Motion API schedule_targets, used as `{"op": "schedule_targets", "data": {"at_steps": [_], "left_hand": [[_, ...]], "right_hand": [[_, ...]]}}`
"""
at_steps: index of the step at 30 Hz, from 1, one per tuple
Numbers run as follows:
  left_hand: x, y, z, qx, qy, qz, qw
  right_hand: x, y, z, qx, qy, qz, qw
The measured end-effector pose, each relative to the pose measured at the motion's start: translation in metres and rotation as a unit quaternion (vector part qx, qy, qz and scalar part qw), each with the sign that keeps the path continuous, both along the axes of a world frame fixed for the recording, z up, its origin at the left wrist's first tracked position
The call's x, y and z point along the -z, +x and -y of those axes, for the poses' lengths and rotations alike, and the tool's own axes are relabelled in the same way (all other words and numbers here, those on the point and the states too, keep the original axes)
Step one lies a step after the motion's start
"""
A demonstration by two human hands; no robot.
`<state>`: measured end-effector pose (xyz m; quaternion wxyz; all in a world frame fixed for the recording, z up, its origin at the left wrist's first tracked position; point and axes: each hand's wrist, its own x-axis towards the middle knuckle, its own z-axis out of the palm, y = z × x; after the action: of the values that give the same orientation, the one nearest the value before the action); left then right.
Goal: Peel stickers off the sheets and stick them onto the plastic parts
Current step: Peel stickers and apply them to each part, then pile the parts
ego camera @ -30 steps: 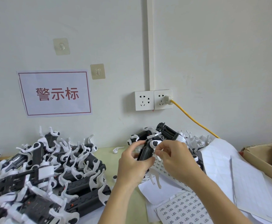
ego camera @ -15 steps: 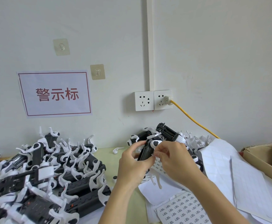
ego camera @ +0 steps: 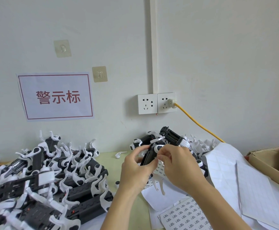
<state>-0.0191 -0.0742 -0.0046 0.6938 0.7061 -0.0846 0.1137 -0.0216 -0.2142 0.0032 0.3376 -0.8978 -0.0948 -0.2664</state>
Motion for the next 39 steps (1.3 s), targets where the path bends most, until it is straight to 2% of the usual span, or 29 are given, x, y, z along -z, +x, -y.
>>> {"op": "schedule_targets", "data": {"at_steps": [16,29,39], "left_hand": [[0.001,0.002,0.000,-0.014,0.009,-0.003,1.000],[0.003,0.004,0.001,-0.030,0.016,0.023,0.999],[0.003,0.003,0.002,-0.027,0.000,0.012,1.000]], "right_hand": [[-0.002,-0.001,-0.002,0.012,-0.024,0.005,1.000],[0.001,-0.006,-0.010,0.056,-0.033,0.091,0.994],[0.000,-0.007,-0.011,0.080,-0.049,0.109,0.990]]}}
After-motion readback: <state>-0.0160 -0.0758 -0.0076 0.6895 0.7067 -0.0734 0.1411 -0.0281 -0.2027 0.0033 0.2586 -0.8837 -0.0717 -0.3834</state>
